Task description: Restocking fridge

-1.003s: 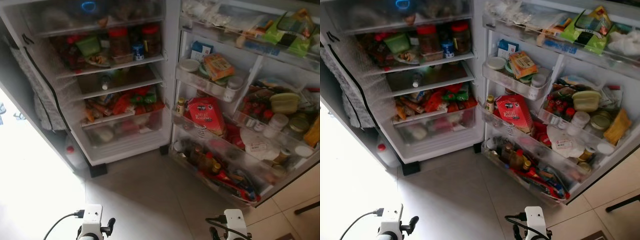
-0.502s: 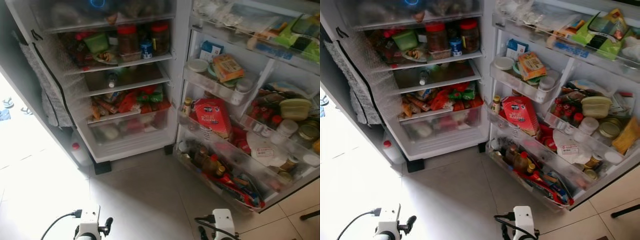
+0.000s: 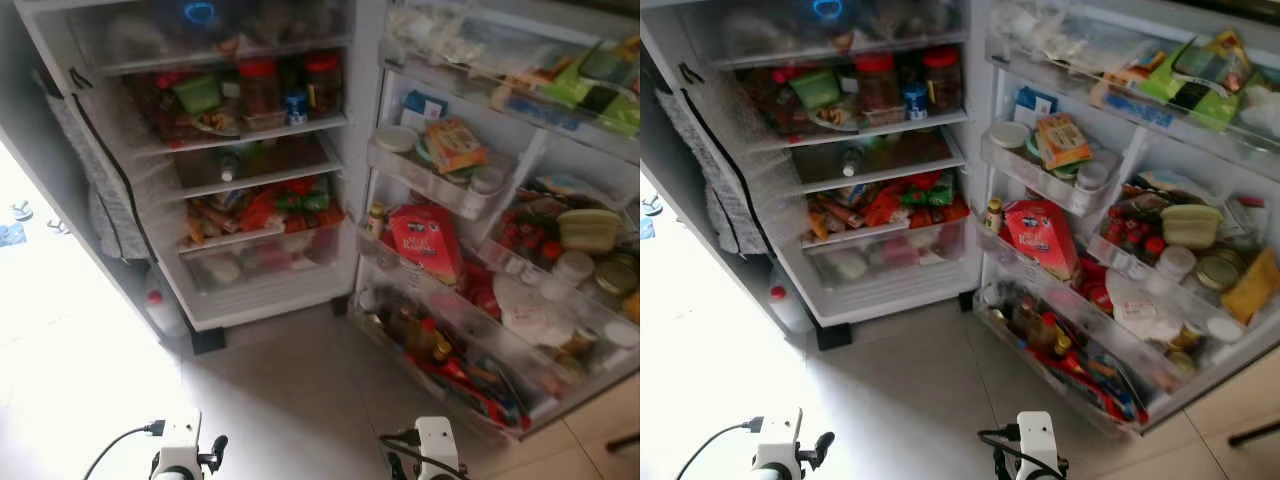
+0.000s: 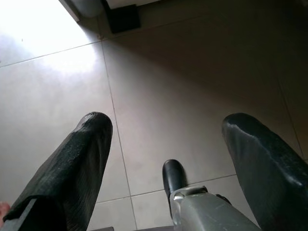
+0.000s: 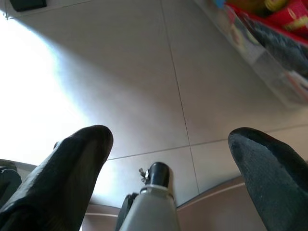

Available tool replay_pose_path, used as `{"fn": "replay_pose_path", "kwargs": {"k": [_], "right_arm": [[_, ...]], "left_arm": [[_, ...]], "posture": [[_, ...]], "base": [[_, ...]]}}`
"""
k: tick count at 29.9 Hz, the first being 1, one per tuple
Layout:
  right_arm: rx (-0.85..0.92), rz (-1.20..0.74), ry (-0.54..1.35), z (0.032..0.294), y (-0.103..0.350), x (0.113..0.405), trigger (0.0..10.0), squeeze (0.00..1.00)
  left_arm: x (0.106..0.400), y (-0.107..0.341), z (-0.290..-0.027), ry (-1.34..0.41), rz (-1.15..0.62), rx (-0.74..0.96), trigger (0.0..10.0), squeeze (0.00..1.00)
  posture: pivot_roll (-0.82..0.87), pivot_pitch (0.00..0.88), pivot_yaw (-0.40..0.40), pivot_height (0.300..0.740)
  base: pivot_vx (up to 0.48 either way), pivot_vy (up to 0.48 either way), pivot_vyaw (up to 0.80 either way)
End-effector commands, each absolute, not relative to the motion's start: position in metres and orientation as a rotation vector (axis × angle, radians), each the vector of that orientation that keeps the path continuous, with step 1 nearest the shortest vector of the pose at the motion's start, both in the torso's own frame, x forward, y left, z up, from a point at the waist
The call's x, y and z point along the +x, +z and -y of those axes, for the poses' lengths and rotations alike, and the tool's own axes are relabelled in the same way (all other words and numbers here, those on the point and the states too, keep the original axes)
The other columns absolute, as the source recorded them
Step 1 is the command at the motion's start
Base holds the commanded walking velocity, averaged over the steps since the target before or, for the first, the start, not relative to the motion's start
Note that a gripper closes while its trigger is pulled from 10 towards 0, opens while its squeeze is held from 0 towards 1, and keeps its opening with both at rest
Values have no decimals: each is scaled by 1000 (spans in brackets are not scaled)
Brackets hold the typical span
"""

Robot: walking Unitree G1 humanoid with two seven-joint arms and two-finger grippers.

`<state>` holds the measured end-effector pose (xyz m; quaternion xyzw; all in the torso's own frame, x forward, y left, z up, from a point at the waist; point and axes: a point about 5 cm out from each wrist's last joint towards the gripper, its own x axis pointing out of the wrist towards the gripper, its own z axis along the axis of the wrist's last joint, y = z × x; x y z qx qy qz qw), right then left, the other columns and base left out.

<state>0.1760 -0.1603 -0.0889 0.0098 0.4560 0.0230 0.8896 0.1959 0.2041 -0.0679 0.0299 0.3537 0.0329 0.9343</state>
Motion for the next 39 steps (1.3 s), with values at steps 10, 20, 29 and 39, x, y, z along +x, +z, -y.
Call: {"fn": "replay_pose_path", "kwargs": {"k": [10, 20, 29, 39], "right_arm": [[24, -951, 59, 158, -89, 176, 10000, 0], [26, -951, 62, 157, -89, 176, 10000, 0], [36, -951, 66, 157, -89, 176, 10000, 0], [38, -952, 65, 157, -89, 176, 10000, 0]], "left_arm": [[193, -69, -206, 64, -732, 68, 10000, 0], [192, -69, -203, 54, -723, 64, 10000, 0], [190, -71, -203, 52, -734, 70, 10000, 0], [189, -71, -205, 62, -737, 70, 10000, 0]], "posture": [[-49, 62, 21, 740], [-49, 64, 22, 740], [-50, 68, 25, 740], [-51, 69, 24, 740]], "base": [[346, 0, 0], [88, 0, 0], [0, 0, 0], [0, 0, 0]]}}
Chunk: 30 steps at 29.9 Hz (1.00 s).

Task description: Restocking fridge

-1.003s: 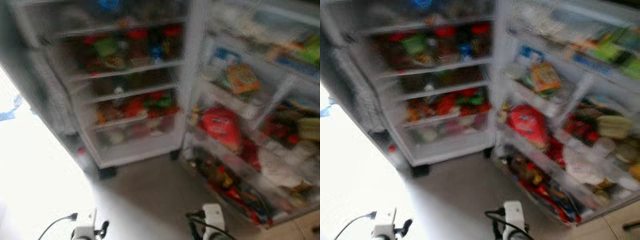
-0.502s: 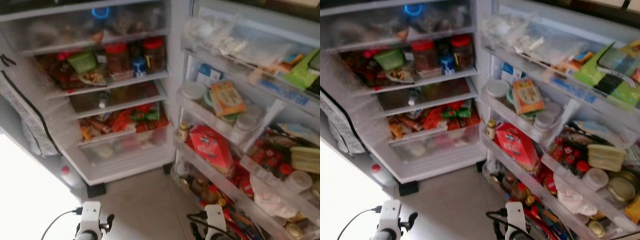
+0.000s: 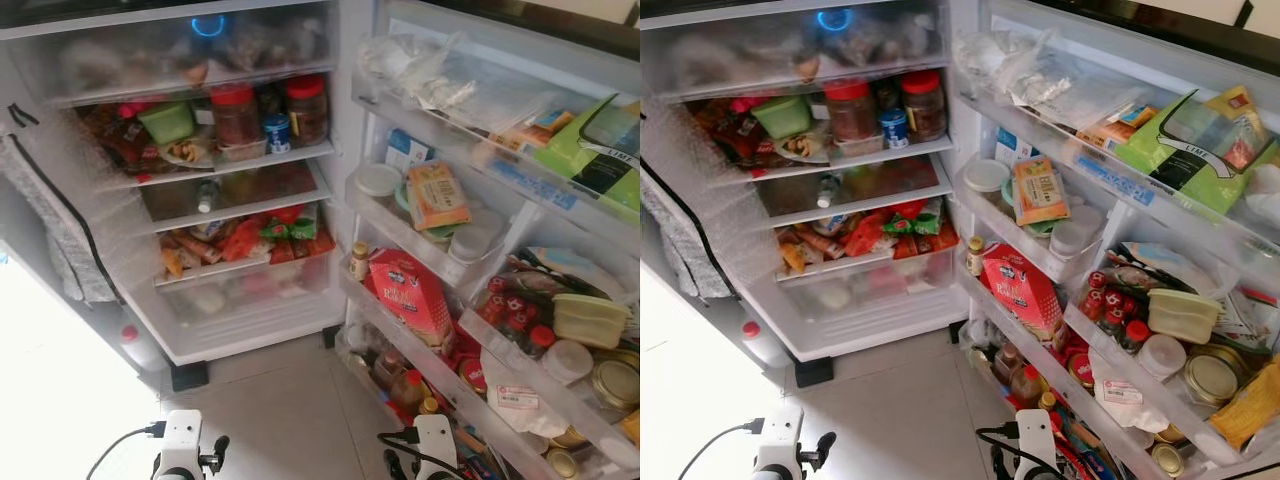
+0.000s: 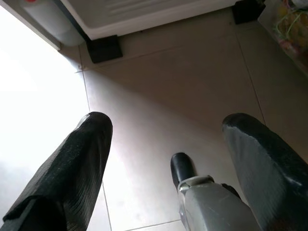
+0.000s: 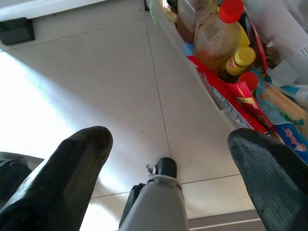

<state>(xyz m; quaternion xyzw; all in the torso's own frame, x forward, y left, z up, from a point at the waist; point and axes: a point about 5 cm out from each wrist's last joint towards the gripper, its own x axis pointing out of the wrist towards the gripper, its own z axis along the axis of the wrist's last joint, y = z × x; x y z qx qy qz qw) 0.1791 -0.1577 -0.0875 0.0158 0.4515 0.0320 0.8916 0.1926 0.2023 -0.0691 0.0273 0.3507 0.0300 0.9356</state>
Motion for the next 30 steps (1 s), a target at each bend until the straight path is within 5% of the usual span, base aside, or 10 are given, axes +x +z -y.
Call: {"fn": "replay_pose_path", "kwargs": {"k": [1, 30], "right_arm": [[38, -952, 65, 157, -89, 176, 10000, 0], [42, -950, 68, 158, -89, 175, 10000, 0]], "left_arm": [[189, -71, -205, 62, -737, 70, 10000, 0], [187, -71, -209, 93, -743, 56, 10000, 0]], "posture": [[-51, 69, 24, 740], [-48, 58, 24, 740]], "base": [[0, 0, 0], [0, 341, 0]]}}
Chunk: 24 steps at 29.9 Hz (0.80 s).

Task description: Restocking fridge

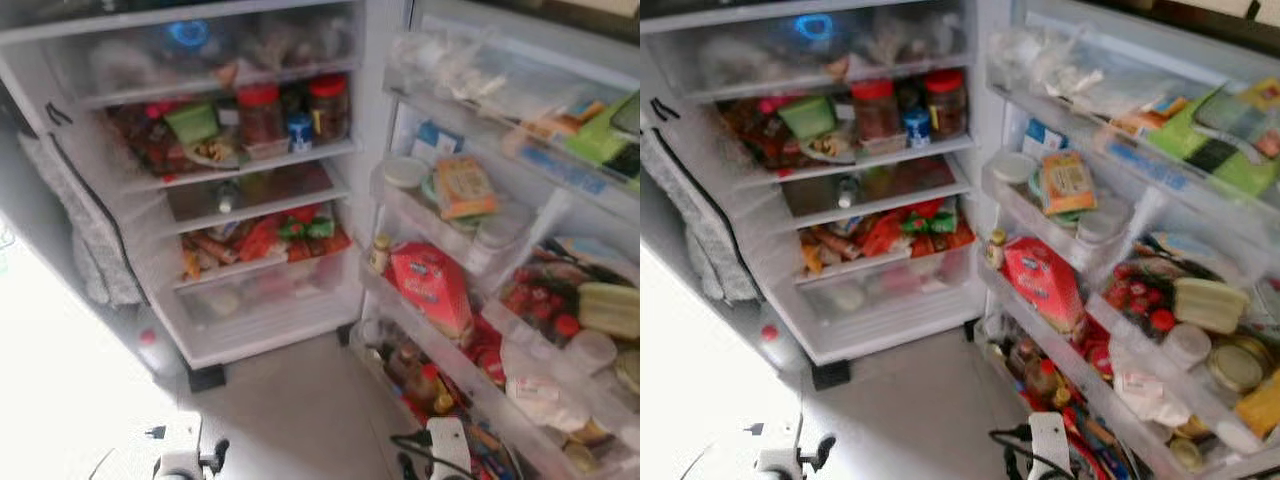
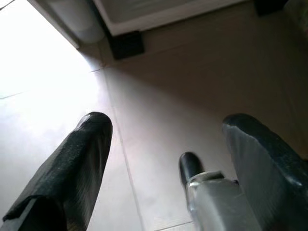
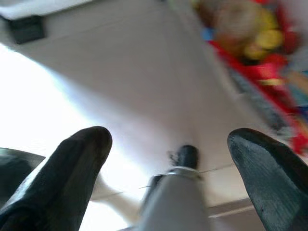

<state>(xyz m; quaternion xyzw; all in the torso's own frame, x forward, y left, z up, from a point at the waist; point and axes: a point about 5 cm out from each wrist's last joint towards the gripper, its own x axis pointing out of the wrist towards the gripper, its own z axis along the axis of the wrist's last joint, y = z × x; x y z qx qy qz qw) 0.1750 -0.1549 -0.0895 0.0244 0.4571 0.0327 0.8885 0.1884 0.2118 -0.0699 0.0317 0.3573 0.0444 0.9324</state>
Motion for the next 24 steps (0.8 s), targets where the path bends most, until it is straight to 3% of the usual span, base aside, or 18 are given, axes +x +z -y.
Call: {"fn": "replay_pose_path", "kwargs": {"k": [1, 24], "right_arm": [[42, -950, 67, 158, -89, 175, 10000, 0], [54, -928, 24, 159, -88, 177, 10000, 0]], "left_arm": [[187, -71, -209, 92, -744, 57, 10000, 0], [189, -71, -211, 86, -749, 59, 10000, 0]], "posture": [[-48, 58, 24, 740], [-71, 58, 34, 740]], "base": [[0, 386, 0], [0, 382, 0]]}}
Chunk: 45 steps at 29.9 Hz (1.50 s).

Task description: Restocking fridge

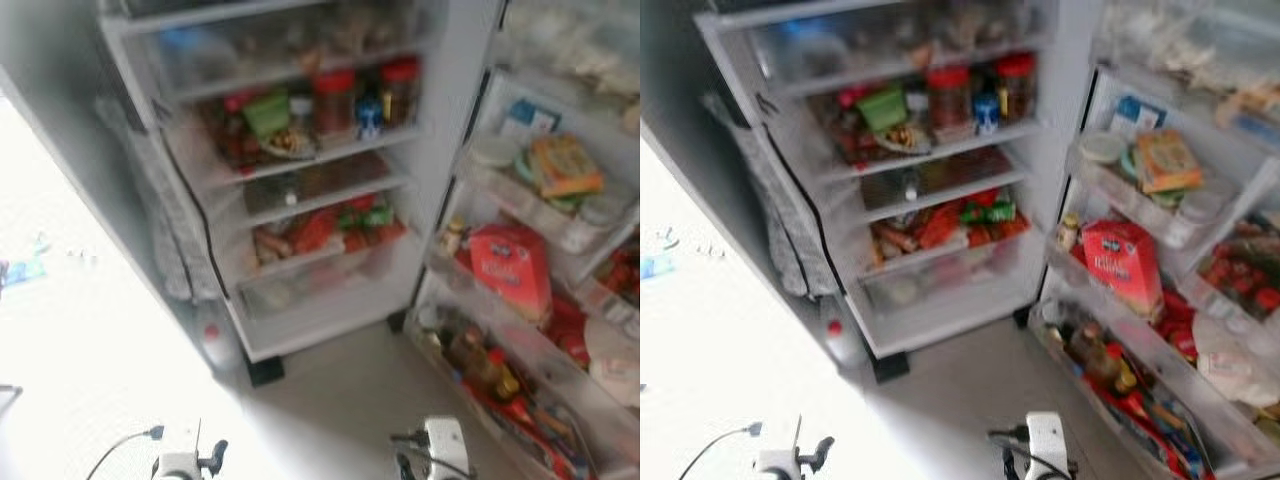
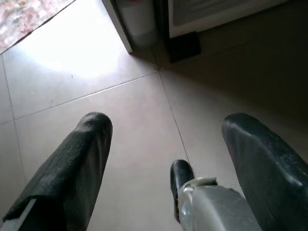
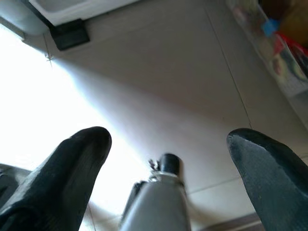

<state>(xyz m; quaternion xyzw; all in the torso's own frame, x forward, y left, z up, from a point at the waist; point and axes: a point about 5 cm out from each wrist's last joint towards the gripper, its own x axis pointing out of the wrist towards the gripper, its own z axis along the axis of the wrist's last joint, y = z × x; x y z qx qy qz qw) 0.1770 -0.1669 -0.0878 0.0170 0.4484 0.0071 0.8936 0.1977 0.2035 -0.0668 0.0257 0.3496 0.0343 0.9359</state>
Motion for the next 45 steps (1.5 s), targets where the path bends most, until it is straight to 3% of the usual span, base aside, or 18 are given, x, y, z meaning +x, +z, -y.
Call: {"fn": "replay_pose_path", "kwargs": {"k": [1, 10, 36, 39, 45], "right_arm": [[57, -927, 18, 159, -88, 177, 10000, 0], [82, -910, -43, 159, -88, 177, 10000, 0], [88, -916, -31, 159, -88, 177, 10000, 0], [84, -840, -29, 170, -76, 199, 10000, 0], [85, -838, -24, 171, -76, 199, 10000, 0]], "left_arm": [[189, -71, -211, 85, -749, 60, 10000, 0], [189, -71, -213, 79, -757, 78, 10000, 0], [190, -71, -213, 90, -764, 64, 10000, 0], [190, -71, -213, 87, -764, 70, 10000, 0], [189, -71, -212, 84, -763, 75, 10000, 0]], "posture": [[-71, 58, 35, 740], [-78, 55, 44, 740], [-75, 27, 41, 740], [-73, 26, 40, 740], [-68, 29, 41, 740]], "base": [[0, 364, 0], [0, 136, 0], [0, 45, -752], [0, 320, -756], [0, 0, -751]]}}
